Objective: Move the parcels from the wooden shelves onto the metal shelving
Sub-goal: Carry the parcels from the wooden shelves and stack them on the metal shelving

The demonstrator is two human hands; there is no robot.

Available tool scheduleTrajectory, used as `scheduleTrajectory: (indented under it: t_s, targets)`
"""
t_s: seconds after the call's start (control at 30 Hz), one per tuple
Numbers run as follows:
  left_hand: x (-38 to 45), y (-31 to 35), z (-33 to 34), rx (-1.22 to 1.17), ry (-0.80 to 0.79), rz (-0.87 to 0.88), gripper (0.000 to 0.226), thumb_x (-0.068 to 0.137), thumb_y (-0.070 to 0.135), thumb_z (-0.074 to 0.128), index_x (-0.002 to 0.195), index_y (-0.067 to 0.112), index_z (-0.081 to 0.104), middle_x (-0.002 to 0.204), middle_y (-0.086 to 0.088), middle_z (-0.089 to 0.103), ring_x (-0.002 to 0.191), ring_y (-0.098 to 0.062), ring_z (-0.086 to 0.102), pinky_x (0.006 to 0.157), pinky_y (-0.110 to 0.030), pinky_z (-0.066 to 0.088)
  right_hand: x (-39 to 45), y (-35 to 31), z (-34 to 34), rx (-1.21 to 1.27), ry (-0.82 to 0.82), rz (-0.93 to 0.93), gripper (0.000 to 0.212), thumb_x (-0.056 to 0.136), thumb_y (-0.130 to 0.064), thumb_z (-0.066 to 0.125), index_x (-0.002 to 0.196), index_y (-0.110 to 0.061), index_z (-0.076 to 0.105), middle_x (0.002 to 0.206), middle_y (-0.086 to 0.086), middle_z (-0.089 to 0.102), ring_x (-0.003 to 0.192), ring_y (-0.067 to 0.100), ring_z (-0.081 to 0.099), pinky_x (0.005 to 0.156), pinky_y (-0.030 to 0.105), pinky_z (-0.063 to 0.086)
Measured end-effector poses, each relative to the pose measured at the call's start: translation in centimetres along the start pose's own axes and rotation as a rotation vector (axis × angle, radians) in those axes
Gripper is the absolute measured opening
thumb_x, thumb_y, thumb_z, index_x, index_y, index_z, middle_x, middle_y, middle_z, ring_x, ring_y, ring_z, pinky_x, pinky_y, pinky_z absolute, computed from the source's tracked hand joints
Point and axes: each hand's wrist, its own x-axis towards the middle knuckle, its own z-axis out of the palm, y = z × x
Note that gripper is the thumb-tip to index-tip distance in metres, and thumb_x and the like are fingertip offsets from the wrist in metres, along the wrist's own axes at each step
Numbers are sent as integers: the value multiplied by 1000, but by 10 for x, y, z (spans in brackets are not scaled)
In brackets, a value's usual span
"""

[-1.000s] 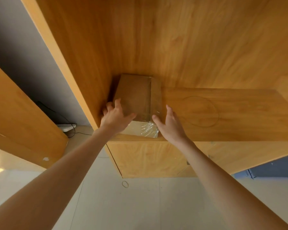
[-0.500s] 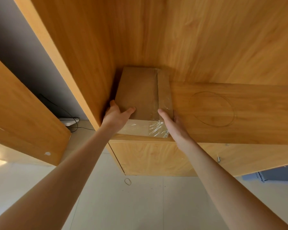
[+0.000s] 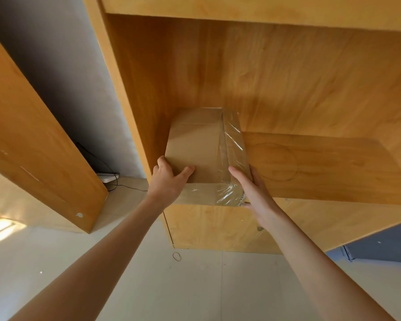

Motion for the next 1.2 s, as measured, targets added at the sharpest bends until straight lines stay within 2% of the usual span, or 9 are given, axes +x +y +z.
scheduleTrajectory:
  t_s: [0.13,0.3,0.57,0.7,0.8,0.87,0.93,1.1,1.2]
  targets:
    - [-48,7,-20,-5,-8,42,71,86,46,61,140,14,27,133,-8,45,118,-29,48,102,-48,41,-49,-8,0,63,-21,22,61,78,-54,65,131,-48,36,128,-15,53,119,14,52,101,50,42]
    - [-113,2,-58,-18,-32,110,64,87,44,60,135,11,32,128,-8,48,114,-27,49,99,-42,42,-130,-11,10,119,-25,26,53,85,-42,61,132,-43,38,122,-8,57,113,19,57,95,52,49]
    - [-225,-5,-122,-47,-149,220,60,91,41,57,135,9,33,119,-1,47,98,-17,46,71,-22,37,-276,-12,42,140,134,-43,52,82,-44,66,128,-45,43,119,-11,59,113,17,57,94,50,50]
    - [-269,2,-142,59,-165,348,87,85,59,55,150,20,12,145,-8,32,128,-28,35,104,-41,36,-331,-24,43,192,211,-56,61,79,-47,68,134,-42,43,119,-7,60,110,19,59,93,49,50]
    - [-307,2,-147,333,-13,646,107,71,81,47,152,23,6,154,-10,18,141,-32,14,113,-50,20,-360,-35,42,245,257,-76,59,82,-46,66,135,-37,42,115,-3,60,107,23,60,92,50,51]
    - [-330,1,-145,563,101,917,116,61,85,50,152,23,10,153,-16,22,142,-36,15,114,-52,16,-379,-45,41,239,286,-94,63,82,-47,65,138,-36,39,115,-4,59,107,23,60,91,50,51]
    - [-345,5,-137,734,191,1074,124,52,77,68,150,26,12,149,-20,30,139,-40,23,114,-55,17,-397,-58,38,203,304,-115,64,83,-47,64,140,-35,36,111,-7,59,103,19,61,87,45,53]
    - [-380,21,-109,760,348,1199,111,46,47,88,137,20,31,135,-19,49,125,-39,45,104,-57,33,-442,-76,22,147,348,-152,60,84,-48,64,137,-37,38,104,-11,60,88,8,61,62,28,50]
    - [-393,30,-96,636,384,1174,106,43,42,88,132,20,35,131,-15,53,118,-37,50,98,-53,38,-462,-82,8,109,348,-188,60,83,-53,63,136,-39,38,108,-13,59,90,5,60,66,30,52]
